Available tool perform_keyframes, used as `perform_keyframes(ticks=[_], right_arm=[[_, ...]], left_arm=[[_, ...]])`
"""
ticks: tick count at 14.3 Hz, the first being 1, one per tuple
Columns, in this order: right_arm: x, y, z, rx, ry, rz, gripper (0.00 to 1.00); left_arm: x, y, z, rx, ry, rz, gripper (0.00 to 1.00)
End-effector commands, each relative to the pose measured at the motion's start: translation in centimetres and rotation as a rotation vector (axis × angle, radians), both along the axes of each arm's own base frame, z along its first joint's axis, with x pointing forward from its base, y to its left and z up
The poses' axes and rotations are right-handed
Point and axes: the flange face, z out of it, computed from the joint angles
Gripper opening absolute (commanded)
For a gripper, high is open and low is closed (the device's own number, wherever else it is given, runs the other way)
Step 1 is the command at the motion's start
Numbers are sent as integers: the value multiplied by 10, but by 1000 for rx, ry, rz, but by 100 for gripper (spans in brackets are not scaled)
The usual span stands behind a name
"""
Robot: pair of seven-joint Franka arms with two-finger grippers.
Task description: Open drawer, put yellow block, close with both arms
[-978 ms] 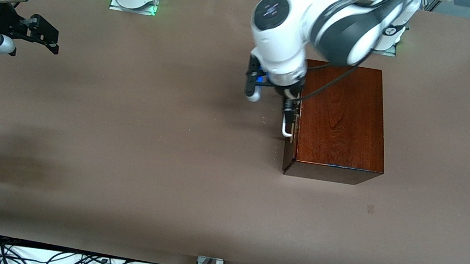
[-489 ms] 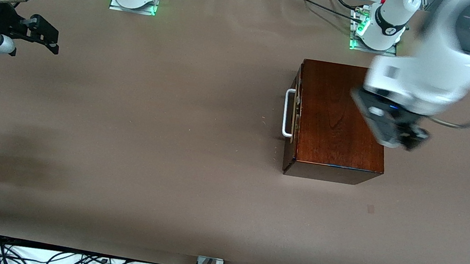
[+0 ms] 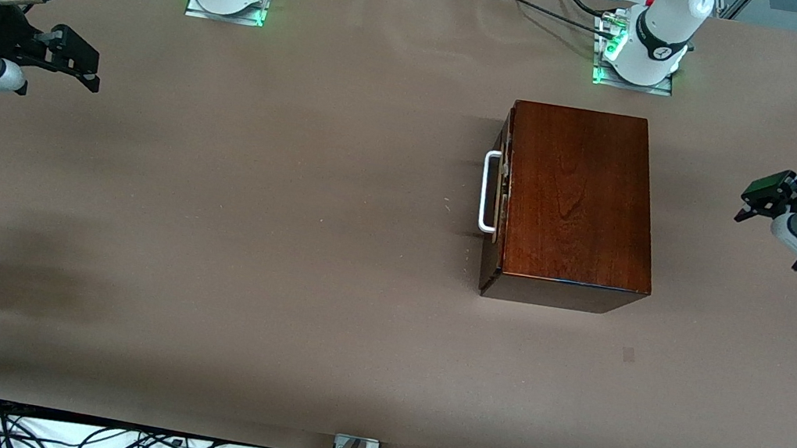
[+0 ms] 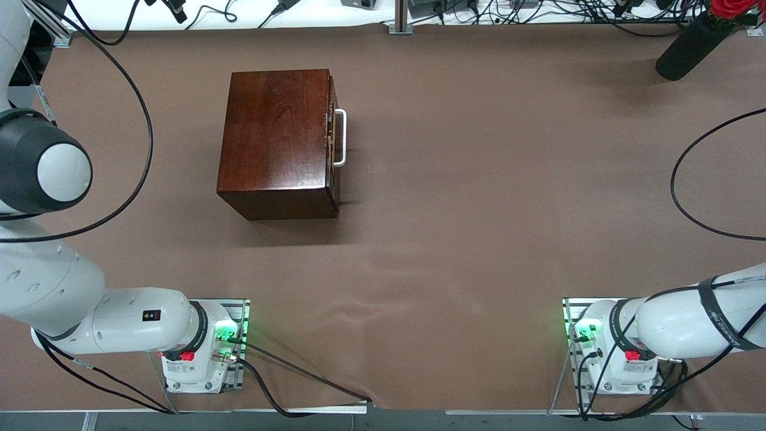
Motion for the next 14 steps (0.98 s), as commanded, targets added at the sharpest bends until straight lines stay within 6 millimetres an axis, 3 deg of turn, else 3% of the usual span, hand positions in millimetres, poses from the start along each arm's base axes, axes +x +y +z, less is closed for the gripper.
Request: perform_keyframes(ticks=[1,2,5,14], right_arm=[[-1,0,3,-1,-8,-11,100],[-1,0,3,-1,-8,-11,100],[-1,0,3,-1,-8,-10,100],[-1,0,3,-1,-8,-11,100]], left_arm=[[-50,2,11,7,-40,188,100],[-56,7,18,2,-91,267,100],[-61,4,13,-4,-145,409,100],[-61,7,0,-46,-56,510,100]])
